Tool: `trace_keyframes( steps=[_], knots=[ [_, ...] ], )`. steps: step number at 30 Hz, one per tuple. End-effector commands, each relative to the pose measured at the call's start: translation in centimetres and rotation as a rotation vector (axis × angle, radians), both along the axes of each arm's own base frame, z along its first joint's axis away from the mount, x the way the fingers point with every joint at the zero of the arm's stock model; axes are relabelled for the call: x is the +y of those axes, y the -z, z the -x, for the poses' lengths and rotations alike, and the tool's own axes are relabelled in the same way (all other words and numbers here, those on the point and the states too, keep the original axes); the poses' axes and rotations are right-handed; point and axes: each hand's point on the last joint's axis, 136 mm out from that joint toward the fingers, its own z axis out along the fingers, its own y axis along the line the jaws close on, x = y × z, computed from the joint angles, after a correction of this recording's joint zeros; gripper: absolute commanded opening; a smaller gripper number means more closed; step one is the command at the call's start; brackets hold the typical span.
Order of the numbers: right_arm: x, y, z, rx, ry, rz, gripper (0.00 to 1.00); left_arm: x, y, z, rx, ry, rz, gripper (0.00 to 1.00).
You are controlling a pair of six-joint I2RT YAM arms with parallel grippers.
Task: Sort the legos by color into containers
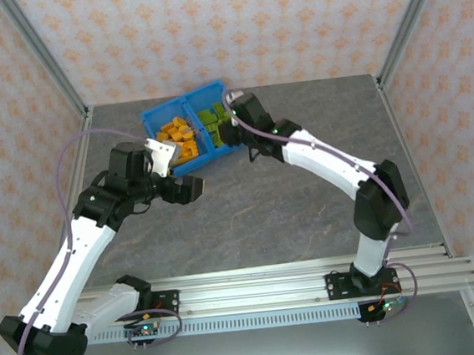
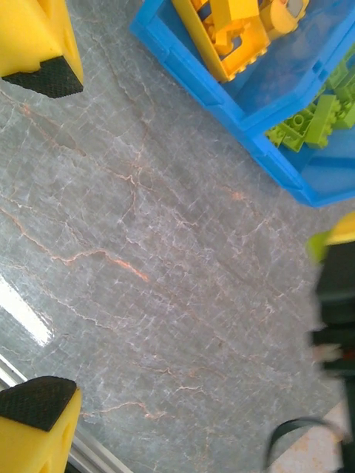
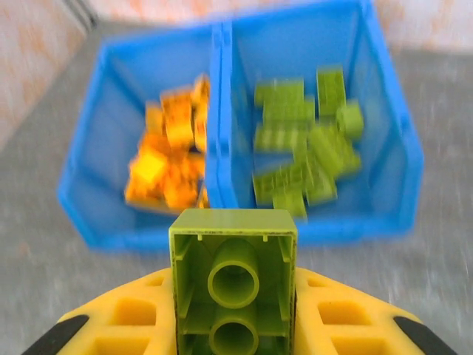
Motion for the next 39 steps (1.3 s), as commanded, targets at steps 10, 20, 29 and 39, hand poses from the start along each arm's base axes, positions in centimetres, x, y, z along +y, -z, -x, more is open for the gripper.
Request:
trace_keyframes(
  steps=[10, 20, 29, 39],
  knots=[
    [2.2, 4.3, -14.6, -0.049, 0.143, 0.113, 0.28, 6.0, -1.7, -0.9, -0.154, -0.278, -0.137, 1.0],
    [4.7, 9.6, -18.7, -0.025, 0.053, -0.03, 0.37, 6.3, -1.5, -1.3, -0.148, -0.298, -0.139, 1.0],
    [4.4, 5.7, -18.8, -0.07, 0.08, -0.08, 0.52, 6.7, -1.0, -1.6, -0.133, -0.316, -0.144, 1.0],
    [-0.6, -5.2, -13.1, -0.156, 0.095, -0.014, 0.55, 13.6, -1.4, -4.0, -0.147, -0.907, -0.087, 1.0]
  ],
)
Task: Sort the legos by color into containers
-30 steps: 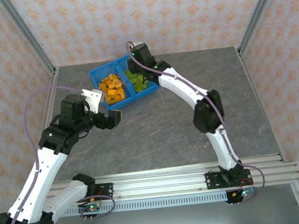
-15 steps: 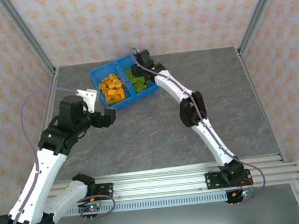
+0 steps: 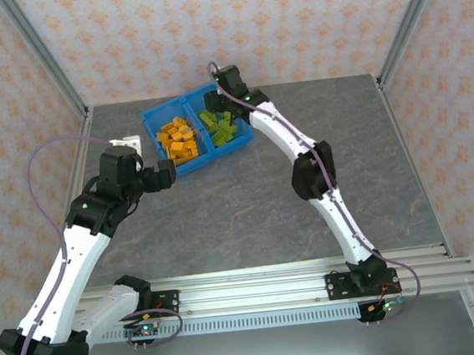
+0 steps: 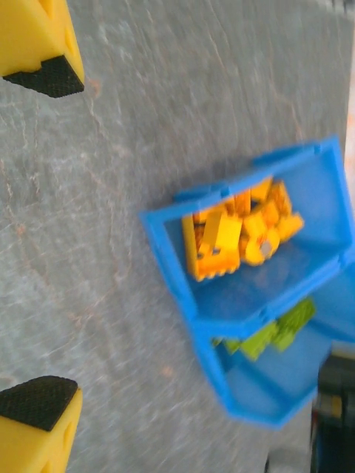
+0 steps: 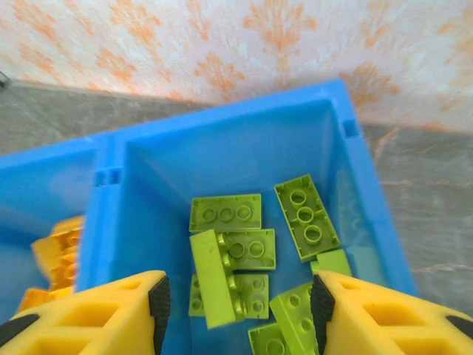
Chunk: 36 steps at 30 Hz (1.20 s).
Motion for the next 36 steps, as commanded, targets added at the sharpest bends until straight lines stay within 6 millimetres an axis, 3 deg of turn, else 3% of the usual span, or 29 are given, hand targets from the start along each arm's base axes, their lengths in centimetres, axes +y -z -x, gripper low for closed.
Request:
trace_keyframes(
  steps=[1, 2, 5, 9, 10, 12, 13, 16, 20, 25, 28, 31, 33, 36],
  knots=[
    [-3.5, -10.1, 3.6, -0.171, 0.035, -0.006, 0.56, 4.2, -0.5, -1.0, -0.121, -0.302, 0.001, 1.0],
    [-5.0, -11.9, 5.0, -0.216, 0.055, -0.005, 0.57, 4.6, -0.1, -1.3, -0.144, -0.321, -0.016, 1.0],
    [-9.9, -12.5, 9.0, -0.281, 0.148, 0.043, 0.62, 5.5, 1.0, -1.9, -0.177, -0.335, -0.111, 1.0],
    [-15.9, -11.7, 14.1, -0.338, 0.277, 0.091, 0.77, 7.4, 2.4, -2.5, -0.178, -0.395, -0.268, 1.0],
    [-17.4, -9.9, 15.2, -0.338, 0.315, 0.118, 0.84, 7.4, 3.1, -2.9, -0.176, -0.384, -0.292, 1.0],
    [-20.9, -9.1, 16.7, -0.392, 0.457, 0.143, 0.94, 6.8, 4.8, -4.0, -0.17, -0.336, -0.306, 1.0],
    [-23.0, -7.2, 17.7, -0.394, 0.532, 0.196, 0.97, 6.5, 5.5, -4.5, -0.168, -0.32, -0.309, 1.0],
    [-27.1, -4.1, 18.8, -0.411, 0.666, 0.354, 0.98, 6.7, 7.4, -5.6, -0.16, -0.326, -0.346, 1.0],
    [-32.4, -0.9, 18.7, -0.316, 0.872, 0.58, 0.99, 8.8, 10.3, -6.6, -0.154, -0.4, -0.354, 1.0],
    [-35.1, 4.3, 18.2, -0.263, 0.879, 0.501, 0.99, 9.1, 12.8, -8.2, -0.174, -0.353, -0.35, 1.0],
    [-36.5, 5.7, 18.3, -0.243, 0.874, 0.569, 0.99, 9.0, 14.3, -8.9, -0.183, -0.318, -0.354, 1.0],
    [-37.8, 8.6, 18.7, -0.283, 0.851, 0.454, 0.99, 9.2, 15.8, -9.8, -0.208, -0.295, -0.319, 1.0],
    [-38.6, 8.4, 19.1, -0.275, 0.868, 0.36, 0.99, 8.9, 16.1, -9.7, -0.214, -0.257, -0.278, 1.0],
    [-38.9, 10.4, 19.4, -0.24, 0.76, 0.179, 0.99, 8.8, 16.9, -9.4, -0.274, -0.222, -0.231, 1.0]
  ],
)
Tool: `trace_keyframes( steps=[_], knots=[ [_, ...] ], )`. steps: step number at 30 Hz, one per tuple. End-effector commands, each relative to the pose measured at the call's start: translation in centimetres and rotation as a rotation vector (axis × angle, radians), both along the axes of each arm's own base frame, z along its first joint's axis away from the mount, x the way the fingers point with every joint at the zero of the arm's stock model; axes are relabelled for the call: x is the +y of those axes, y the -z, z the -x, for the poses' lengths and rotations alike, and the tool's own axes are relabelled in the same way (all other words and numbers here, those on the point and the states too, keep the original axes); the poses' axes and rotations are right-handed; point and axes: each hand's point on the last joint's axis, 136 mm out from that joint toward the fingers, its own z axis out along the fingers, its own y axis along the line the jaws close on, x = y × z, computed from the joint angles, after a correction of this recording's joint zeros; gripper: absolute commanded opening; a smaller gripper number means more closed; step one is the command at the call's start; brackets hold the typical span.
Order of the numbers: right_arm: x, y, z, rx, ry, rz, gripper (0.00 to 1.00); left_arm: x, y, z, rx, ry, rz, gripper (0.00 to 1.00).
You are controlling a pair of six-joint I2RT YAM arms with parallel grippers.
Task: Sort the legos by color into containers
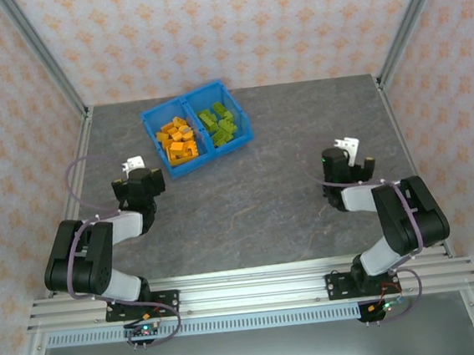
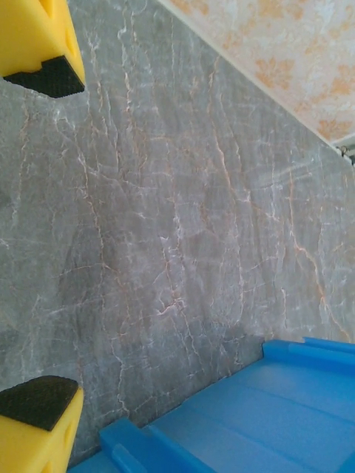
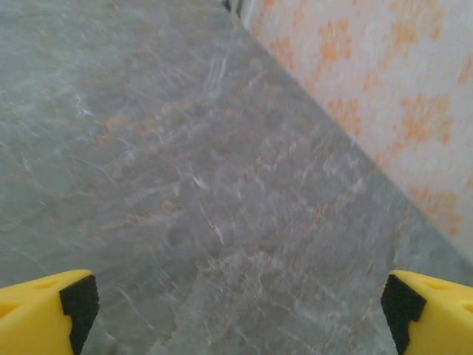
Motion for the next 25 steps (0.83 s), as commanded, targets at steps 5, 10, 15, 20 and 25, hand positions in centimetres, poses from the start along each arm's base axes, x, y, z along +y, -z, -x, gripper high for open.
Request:
trace_keyframes(
  steps=[5, 10, 15, 20, 25],
  knots=[
    [1.14, -1.49, -2.22, -0.211, -0.146, -0.198, 0.99, -1.23, -1.67, -1.55, -0.104, 0.098, 0.025, 1.0],
    [1.44, -1.39, -2.24, -0.16, -0.156, -0.213, 0.99, -1.35, -1.69, -1.56, -0.099, 0.097, 0.018, 1.0],
    [1.45, -1.39, -2.26, -0.161, -0.158, -0.211, 0.99, -1.33, -1.72, -1.61, -0.101, 0.098, 0.017, 1.0],
    [1.9, -1.12, -2.55, -0.153, -0.187, -0.217, 0.99, -1.35, -1.71, -1.61, -0.101, 0.098, 0.017, 1.0],
    [1.87, -1.28, -2.34, -0.162, -0.188, -0.217, 0.99, -1.35, -1.71, -1.61, -0.101, 0.098, 0.017, 1.0]
  ],
)
